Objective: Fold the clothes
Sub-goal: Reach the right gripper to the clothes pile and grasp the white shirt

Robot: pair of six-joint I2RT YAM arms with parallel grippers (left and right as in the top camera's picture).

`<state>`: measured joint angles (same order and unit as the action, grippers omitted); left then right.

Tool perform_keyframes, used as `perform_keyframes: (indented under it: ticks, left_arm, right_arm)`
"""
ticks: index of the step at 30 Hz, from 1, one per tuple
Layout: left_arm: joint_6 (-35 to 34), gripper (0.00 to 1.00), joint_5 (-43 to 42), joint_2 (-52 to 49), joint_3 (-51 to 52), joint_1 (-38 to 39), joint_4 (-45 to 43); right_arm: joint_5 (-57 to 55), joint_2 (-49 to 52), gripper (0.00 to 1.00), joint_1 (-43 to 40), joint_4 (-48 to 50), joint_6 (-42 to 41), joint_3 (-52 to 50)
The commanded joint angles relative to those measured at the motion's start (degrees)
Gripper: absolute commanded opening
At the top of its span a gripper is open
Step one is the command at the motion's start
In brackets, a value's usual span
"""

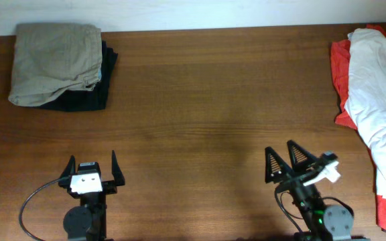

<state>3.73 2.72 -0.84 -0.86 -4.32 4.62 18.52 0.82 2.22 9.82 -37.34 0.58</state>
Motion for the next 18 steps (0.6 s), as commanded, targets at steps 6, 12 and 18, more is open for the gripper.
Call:
perform_keyframes:
  ticks: [6,12,18]
  left_arm:
    - [1.09,0.99,-0.87,0.48,0.33,-0.24,0.04]
    - [1.09,0.99,-0.87,0.48,0.33,-0.24,0.04]
    - [1.09,0.99,-0.87,0.48,0.33,-0.24,0.04]
  right_arm:
    - [-15.04,9.79,0.99,-0.37,2.19,13.97,14.88]
    - [-30.27,41.24,0.99,-1.01,-11.78,26.64,43.10]
    - [-35.32,70.53,0.99,-10.25,-34.01,26.58,71.63]
